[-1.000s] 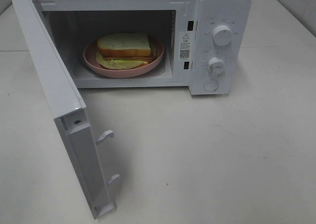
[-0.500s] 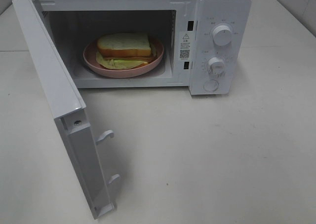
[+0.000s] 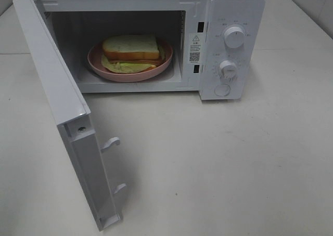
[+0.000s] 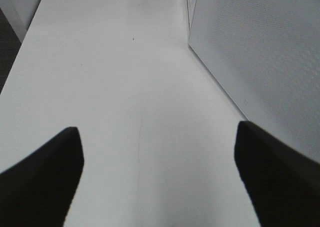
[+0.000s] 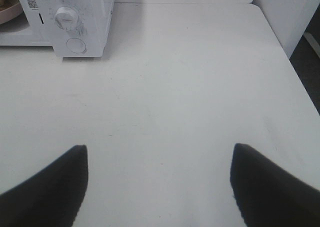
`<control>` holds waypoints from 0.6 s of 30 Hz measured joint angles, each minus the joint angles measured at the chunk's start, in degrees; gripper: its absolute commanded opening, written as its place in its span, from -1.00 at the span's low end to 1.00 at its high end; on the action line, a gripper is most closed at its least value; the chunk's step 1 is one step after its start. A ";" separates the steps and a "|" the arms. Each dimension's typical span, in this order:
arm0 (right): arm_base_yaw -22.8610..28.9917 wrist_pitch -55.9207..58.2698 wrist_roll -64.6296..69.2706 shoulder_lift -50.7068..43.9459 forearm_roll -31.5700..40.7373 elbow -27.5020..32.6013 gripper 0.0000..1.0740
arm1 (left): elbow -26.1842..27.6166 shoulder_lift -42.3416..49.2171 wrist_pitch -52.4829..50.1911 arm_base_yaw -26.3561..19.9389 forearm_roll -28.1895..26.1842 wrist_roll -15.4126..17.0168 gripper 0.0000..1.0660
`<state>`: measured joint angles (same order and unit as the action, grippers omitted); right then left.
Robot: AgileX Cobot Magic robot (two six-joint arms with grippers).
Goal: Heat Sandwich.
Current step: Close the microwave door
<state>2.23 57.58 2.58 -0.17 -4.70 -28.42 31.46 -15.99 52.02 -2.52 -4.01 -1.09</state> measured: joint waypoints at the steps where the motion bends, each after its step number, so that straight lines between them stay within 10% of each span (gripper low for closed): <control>1: 0.00 0.00 0.00 0.00 0.00 0.00 0.40 | 0.00 0.00 0.00 0.00 0.00 0.00 0.17; 11: 0.00 0.00 0.00 0.00 0.00 0.00 0.40 | 0.00 -12.09 -10.37 0.00 0.17 0.00 -0.98; 18: 0.00 0.00 0.00 0.00 0.00 0.00 0.40 | -3.95 -20.63 -24.81 0.00 0.29 -1.26 -1.00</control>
<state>2.23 57.58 2.58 -0.17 -4.70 -28.42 27.50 -36.61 27.22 -2.52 -3.72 -2.35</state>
